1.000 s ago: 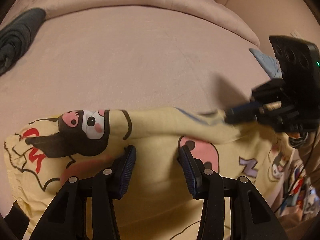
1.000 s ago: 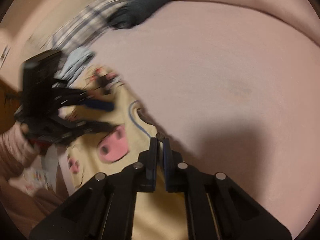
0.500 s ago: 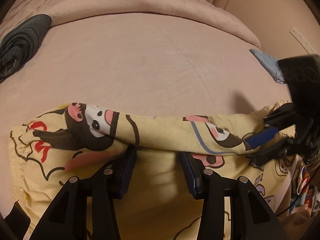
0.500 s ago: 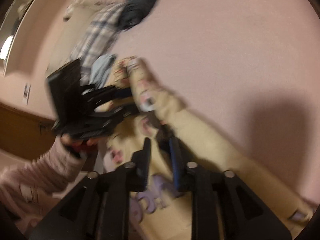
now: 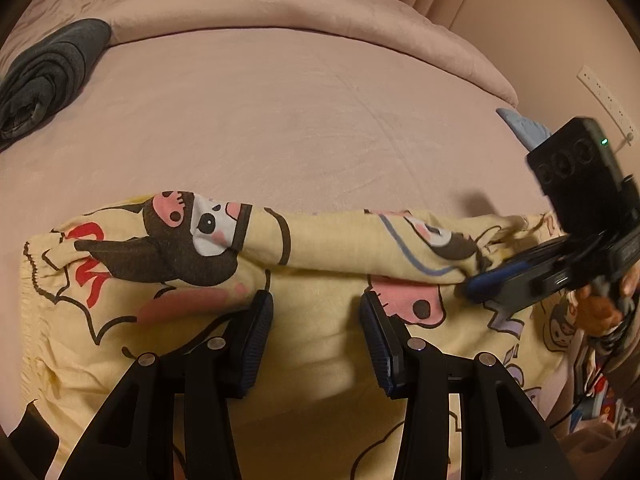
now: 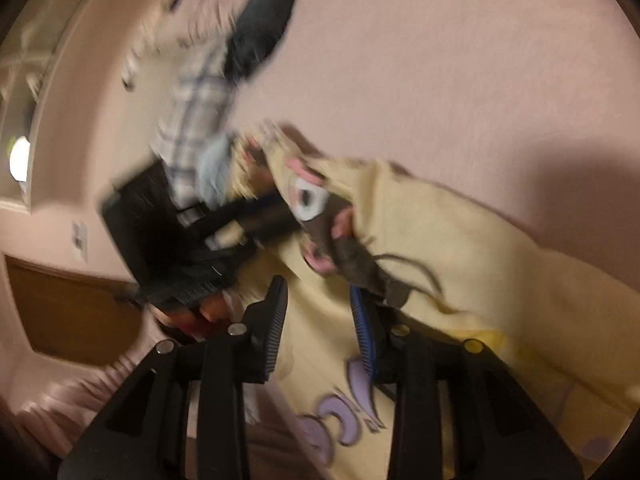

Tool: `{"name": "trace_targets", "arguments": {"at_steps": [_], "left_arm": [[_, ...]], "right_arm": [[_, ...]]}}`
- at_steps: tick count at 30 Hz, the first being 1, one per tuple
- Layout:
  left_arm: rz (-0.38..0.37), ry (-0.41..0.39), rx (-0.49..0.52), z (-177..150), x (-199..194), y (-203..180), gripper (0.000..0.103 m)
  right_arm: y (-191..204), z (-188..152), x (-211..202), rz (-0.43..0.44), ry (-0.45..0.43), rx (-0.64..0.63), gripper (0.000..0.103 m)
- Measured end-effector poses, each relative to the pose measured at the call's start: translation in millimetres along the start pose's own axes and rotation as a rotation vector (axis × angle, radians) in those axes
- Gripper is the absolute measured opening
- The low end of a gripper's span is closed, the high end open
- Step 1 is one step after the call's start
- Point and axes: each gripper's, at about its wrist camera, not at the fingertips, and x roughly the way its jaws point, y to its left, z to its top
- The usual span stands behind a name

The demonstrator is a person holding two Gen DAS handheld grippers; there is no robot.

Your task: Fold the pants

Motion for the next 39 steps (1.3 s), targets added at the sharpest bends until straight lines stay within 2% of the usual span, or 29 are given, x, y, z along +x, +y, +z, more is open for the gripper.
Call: {"name": "trace_targets", "arguments": {"at_steps": [4,6,7,10,15,17,19,21,22,23,26,27,30,31,35,39], "left_arm": [[0.002,-0.003,0.011,3,5,-3,0.045],[0.001,-0.007,0.008,3,5,-2,0.045],[0.001,-0.009,0.008,3,4,-2,0.045],[0.0,-0.013,0.014,0,5,-2,0.045],[-0.01,-0.013,0.019,-4,3,2,0.045],[-0.011,-0.014,0.021,-4,3,3,0.045],[-0.009,-0.015,0.025,-5,3,4,0.045],[-0.006,-0.016,0.023,-5,2,4,0.045],[-0.005,-0.016,0.024,-6,2,3,0.045],[-0.003,-0.015,0.025,-6,2,3,0.045],[-0.003,-0.016,0.026,-6,3,3,0.045],[-0.003,-0.016,0.025,-6,3,3,0.045],[-0.003,-0.016,0.036,-7,4,2,0.045],[-0.001,-0.016,0.04,-6,4,2,0.045],[0.018,-0.01,0.057,-5,7,0,0.045],[0.026,0.004,0.068,-3,8,0,0.045]], "right_arm": [[15,-5,-22,0.071,-0.077,-0.011,0.04],[15,2,-30,0.005,-0.138,0.003,0.04],[12,6,-29,-0.033,-0.141,0.025,0.04],[-5,11,-15,-0.073,-0.109,0.119,0.04],[-6,4,-9,-0.02,-0.077,0.146,0.04],[-6,-5,-8,-0.033,-0.053,0.162,0.04],[-14,-9,-14,-0.065,-0.051,0.184,0.035],[-22,-7,-15,-0.04,-0.087,0.231,0.036],[-24,-5,-13,-0.027,-0.099,0.265,0.039],[-25,-2,-9,0.011,-0.107,0.291,0.04],[-23,8,6,0.077,-0.103,0.347,0.041],[-24,14,9,0.089,-0.125,0.368,0.039],[-21,24,-4,0.181,-0.207,0.378,0.014],[-17,28,-11,0.181,-0.233,0.357,0.013],[-2,49,-24,0.103,-0.244,0.283,0.011],[-7,85,-25,-0.083,-0.222,0.288,0.011]]}}
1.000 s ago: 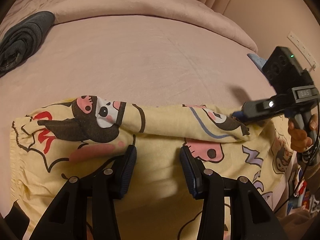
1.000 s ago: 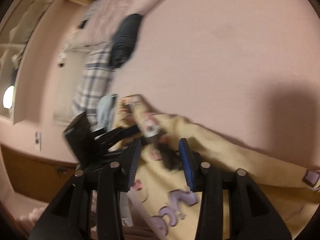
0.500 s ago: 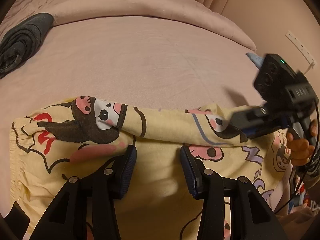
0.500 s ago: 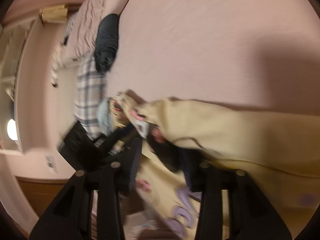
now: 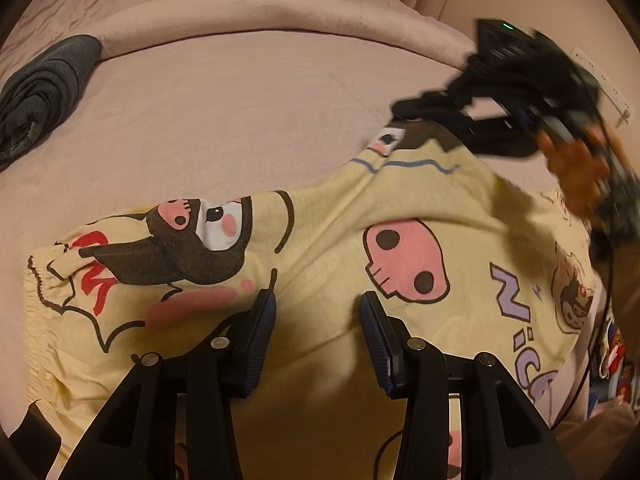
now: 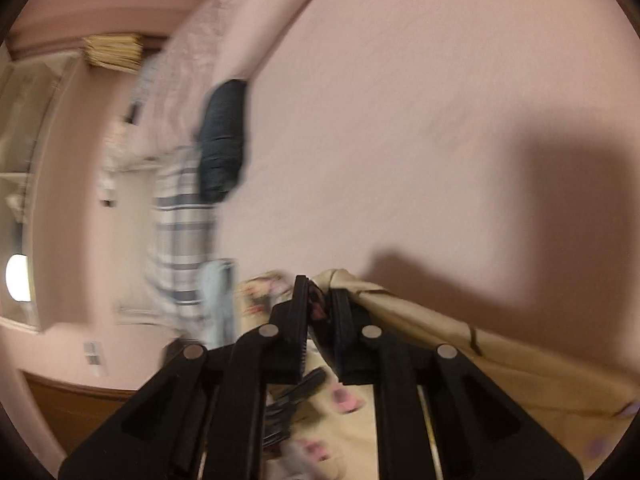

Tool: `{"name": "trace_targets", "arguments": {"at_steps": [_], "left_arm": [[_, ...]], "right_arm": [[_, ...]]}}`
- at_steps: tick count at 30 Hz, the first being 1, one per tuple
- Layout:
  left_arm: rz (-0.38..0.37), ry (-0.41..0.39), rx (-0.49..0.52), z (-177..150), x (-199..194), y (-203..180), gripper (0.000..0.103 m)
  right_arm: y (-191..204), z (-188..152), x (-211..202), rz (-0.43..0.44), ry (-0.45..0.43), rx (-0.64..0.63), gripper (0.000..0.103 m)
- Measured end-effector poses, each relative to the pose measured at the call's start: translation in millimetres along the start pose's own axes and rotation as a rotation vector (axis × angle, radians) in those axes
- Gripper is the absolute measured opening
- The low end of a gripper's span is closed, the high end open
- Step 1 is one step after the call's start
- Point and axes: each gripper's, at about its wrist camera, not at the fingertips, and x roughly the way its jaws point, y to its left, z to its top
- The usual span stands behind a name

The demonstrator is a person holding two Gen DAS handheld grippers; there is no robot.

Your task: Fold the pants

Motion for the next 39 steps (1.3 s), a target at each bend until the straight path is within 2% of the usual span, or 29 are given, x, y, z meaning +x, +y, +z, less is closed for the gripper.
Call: {"name": "trace_targets", "arguments": {"at_steps": [2,4,6,7,8,9,12,14,15,16,17,19,22,24,25,26,27,28,29,31,33,34,36,38,39], "left_arm": [[0.004,0.006,0.005,1,1,1,0.045],[0.007,0.009,0.003,2,2,1,0.045],[0.002,0.015,-0.01,4,0,1,0.045],[-0.006,0.019,-0.03,7,-2,3,0.045],[-0.011,0.019,-0.046,9,-4,4,0.045],[-0.016,0.011,-0.061,12,-7,6,0.045],[-0.051,-0.04,-0.083,22,-21,7,0.045],[-0.033,-0.066,-0.047,34,-23,4,0.045],[-0.028,-0.068,-0.026,41,-22,3,0.045],[-0.041,-0.06,-0.005,49,-18,3,0.045],[-0.072,-0.031,0.022,58,-11,1,0.045],[-0.052,0.009,0.076,73,4,-1,0.045],[-0.104,0.087,0.107,83,22,-2,0.045],[-0.095,0.135,0.122,87,33,0,0.045],[-0.075,0.153,0.133,88,38,0,0.044],[-0.056,0.167,0.147,88,41,0,0.029],[-0.045,0.166,0.158,88,42,-1,0.019],[-0.047,0.15,0.167,88,42,-4,0.009],[-0.028,0.133,0.174,89,41,-6,0.009],[0.011,0.089,0.161,91,40,-9,0.006],[0.005,0.066,0.116,96,42,-6,0.006],[0.015,0.063,0.097,97,44,-4,0.006],[0.054,0.069,0.108,97,51,-4,0.014],[0.137,0.043,0.122,97,54,-7,0.044],[0.162,0.033,0.111,97,52,-6,0.047]], "right_arm": [[-2,19,5,-0.033,0.013,0.007,0.011],[-2,40,-7,-0.117,-0.093,-0.03,0.011],[-10,57,-25,-0.078,-0.16,0.029,0.014],[-9,61,-35,-0.047,-0.171,0.052,0.014],[-5,59,-38,-0.02,-0.168,0.023,0.014],[3,52,-40,-0.002,-0.142,-0.019,0.014],[23,14,-26,-0.07,-0.006,-0.16,0.019],[32,-5,-20,-0.128,0.016,-0.25,0.025],[38,-12,-19,-0.176,0.002,-0.313,0.033],[42,-15,-18,-0.219,-0.01,-0.374,0.042],[45,-16,-15,-0.249,-0.015,-0.414,0.043],[47,-9,-10,-0.29,-0.005,-0.484,0.043],[43,13,3,-0.278,0.048,-0.514,0.043],[32,27,13,-0.228,0.107,-0.488,0.043],[26,29,18,-0.213,0.14,-0.483,0.043],[24,30,25,-0.217,0.16,-0.483,0.043],[24,30,32,-0.23,0.17,-0.487,0.037],[23,25,35,-0.221,0.188,-0.489,0.016],[21,24,39,-0.212,0.208,-0.491,0.008],[26,21,44,-0.291,0.177,-0.552,0.008],[34,16,40,-0.301,0.125,-0.578,0.008],[35,16,39,-0.319,0.112,-0.59,0.008],[34,15,42,-0.347,0.107,-0.618,0.008],[29,19,43,-0.348,0.087,-0.645,0.007],[26,22,41,-0.34,0.076,-0.635,0.007]]}}
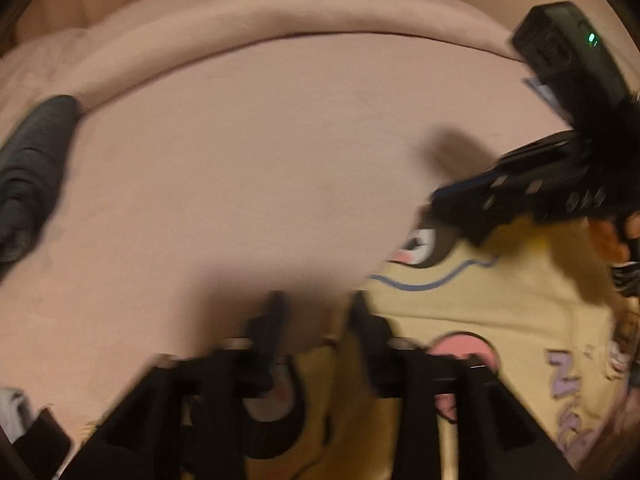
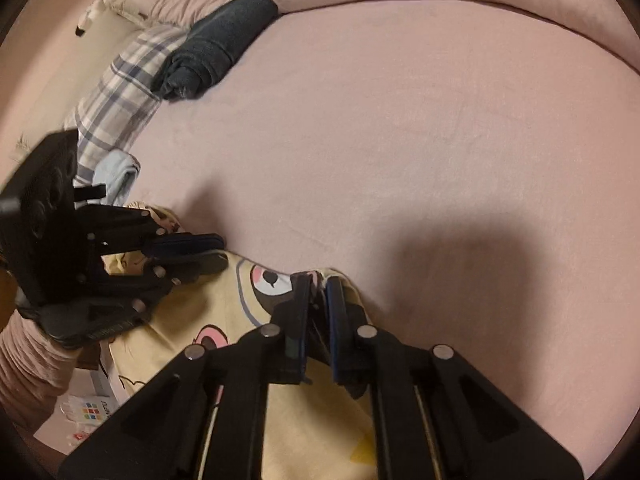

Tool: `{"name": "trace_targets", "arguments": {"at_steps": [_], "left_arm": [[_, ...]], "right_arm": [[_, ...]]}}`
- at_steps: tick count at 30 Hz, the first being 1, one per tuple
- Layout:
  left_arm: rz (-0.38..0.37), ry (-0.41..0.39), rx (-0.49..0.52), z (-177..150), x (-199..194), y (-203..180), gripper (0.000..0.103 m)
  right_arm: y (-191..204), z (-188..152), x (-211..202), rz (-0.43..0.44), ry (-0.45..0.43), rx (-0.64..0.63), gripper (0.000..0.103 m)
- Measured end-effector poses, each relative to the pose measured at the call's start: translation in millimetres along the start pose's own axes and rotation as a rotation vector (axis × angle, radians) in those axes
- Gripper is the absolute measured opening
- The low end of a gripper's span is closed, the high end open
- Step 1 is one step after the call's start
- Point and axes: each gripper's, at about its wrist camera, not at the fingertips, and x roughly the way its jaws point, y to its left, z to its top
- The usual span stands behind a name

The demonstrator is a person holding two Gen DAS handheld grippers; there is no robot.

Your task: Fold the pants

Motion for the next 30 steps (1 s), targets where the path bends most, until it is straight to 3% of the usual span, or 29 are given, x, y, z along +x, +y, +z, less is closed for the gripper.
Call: {"name": "trace_targets", "arguments": {"at_steps": [2,3,4,6,8,12,14,15,16,18,23,27,30], "left_arm": [[-0.019,-0.023,-0.043,-1,-10,5,0.048],[-0.008,-0.038,-0.047,-5,-19,7,0.048],[0.026,-0.068,-0.032,-7,-30,5,0.048],[0.025,-0.106,0.005,-12,-46,-1,0.048],[-0.041,-0.124,0.025,-13,-53,-7,0.048],[-0.144,-0.099,0.078,-2,-41,-29,0.048],[-0.191,-0.069,0.091,2,-32,-46,0.048],[-0.227,-0.045,0.091,7,-23,-52,0.048],[-0.243,-0.022,0.081,12,-13,-58,0.048],[-0.241,0.011,0.077,23,2,-64,0.048],[-0.139,0.004,0.06,37,22,-67,0.048],[-0.145,0.011,0.025,40,26,-57,0.048],[-0.125,-0.037,0.012,40,9,-53,0.048]], "right_arm": [[-13,4,-12,-0.04,-0.076,0.051,0.025],[-17,8,-22,-0.11,-0.128,0.076,0.026],[-25,9,-34,-0.119,-0.165,0.118,0.026],[-28,7,-52,-0.036,-0.195,0.151,0.025],[-14,-2,-63,-0.032,-0.161,0.085,0.029],[1,-27,-63,-0.12,-0.064,-0.051,0.047],[-9,-33,-57,-0.145,-0.029,-0.054,0.047],[-17,-33,-51,-0.141,-0.002,-0.038,0.043],[-24,-33,-46,-0.133,0.018,-0.031,0.027],[-29,-33,-33,-0.091,0.062,-0.041,0.008],[-18,-28,-40,-0.15,0.016,-0.138,0.004],[-33,-21,-37,-0.267,-0.02,-0.094,0.0],[-38,-25,-55,-0.2,-0.083,-0.013,0.006]]}}
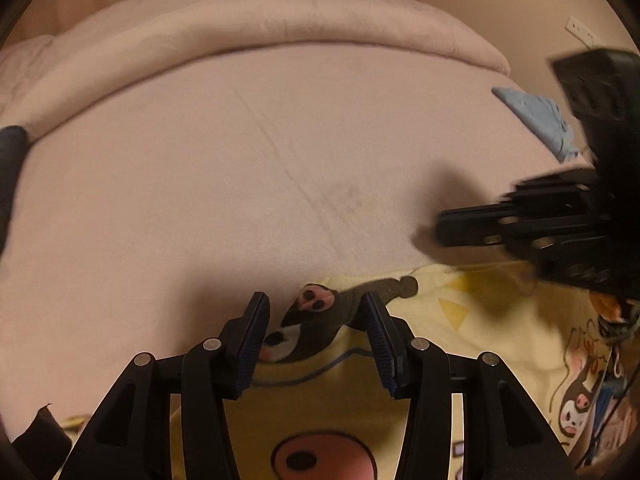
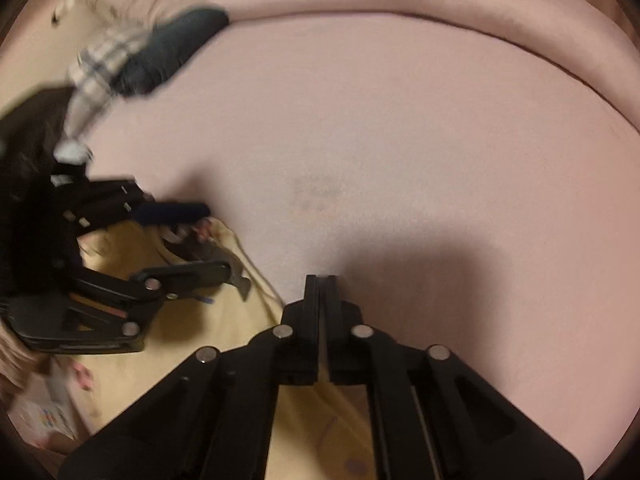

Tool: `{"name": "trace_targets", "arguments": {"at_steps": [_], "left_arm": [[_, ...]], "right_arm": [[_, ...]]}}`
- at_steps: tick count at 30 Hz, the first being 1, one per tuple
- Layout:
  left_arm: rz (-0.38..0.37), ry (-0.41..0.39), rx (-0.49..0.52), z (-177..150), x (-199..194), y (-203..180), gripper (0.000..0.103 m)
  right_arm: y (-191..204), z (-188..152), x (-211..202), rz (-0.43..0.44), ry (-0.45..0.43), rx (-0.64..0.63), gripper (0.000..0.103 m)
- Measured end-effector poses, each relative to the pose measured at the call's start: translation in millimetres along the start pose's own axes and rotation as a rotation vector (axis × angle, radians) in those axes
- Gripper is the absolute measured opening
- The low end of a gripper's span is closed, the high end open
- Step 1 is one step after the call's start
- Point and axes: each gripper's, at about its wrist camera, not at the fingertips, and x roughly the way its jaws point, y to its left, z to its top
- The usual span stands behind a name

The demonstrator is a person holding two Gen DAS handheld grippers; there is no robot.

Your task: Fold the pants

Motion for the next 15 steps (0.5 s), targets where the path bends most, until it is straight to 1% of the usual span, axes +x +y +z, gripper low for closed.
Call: {"name": "trace_targets", "arguments": {"at_steps": [2,3,4,5,6,7,8,9,10,11,12,13,14,15], "left_arm": [[-0.008,-0.065,0.043,-5,-23,-12,0.048],[-0.032,-0.082,0.055,-13,-32,-21,0.048],[-0.074,-0.09,0.059,-19,-37,-28,0.052],[-0.105,-0.082,0.062,-24,-37,-34,0.058],[-0.123,-0.06,0.07,-26,-28,-39,0.058],[-0.114,-0.036,0.088,-30,-18,-46,0.058],[-0.075,-0.012,0.109,-30,-4,-52,0.058],[-0.034,0.012,0.119,-28,10,-54,0.058],[-0.005,0.008,0.123,-27,21,-55,0.058],[0.008,-0.028,0.107,-23,25,-54,0.062],[0.007,-0.039,0.07,-17,27,-50,0.063],[0.008,-0.029,0.033,-12,28,-48,0.063],[0.009,-0.02,-0.01,-6,25,-43,0.063],[0.008,-0.011,-0.036,-2,22,-42,0.063]], "right_arm": [[-1,-9,-25,0.019,-0.075,0.06,0.009],[1,-17,-41,0.04,-0.114,0.077,0.014],[6,-30,-59,0.061,-0.152,0.077,0.022],[12,-42,-69,0.056,-0.165,0.073,0.029],[18,-56,-77,0.051,-0.165,0.075,0.038],[21,-68,-80,0.051,-0.162,0.084,0.04],[20,-82,-79,0.058,-0.145,0.104,0.039],[16,-91,-70,0.049,-0.102,0.125,0.039],[10,-96,-58,0.006,-0.067,0.139,0.038],[2,-97,-45,-0.057,-0.043,0.155,0.033],[-12,-98,-37,-0.068,-0.045,0.188,0.014],[-38,-97,-38,0.01,-0.102,0.3,0.01],[-57,-96,-41,0.082,-0.123,0.395,0.01],[-79,-95,-46,0.134,-0.156,0.513,0.019]]}}
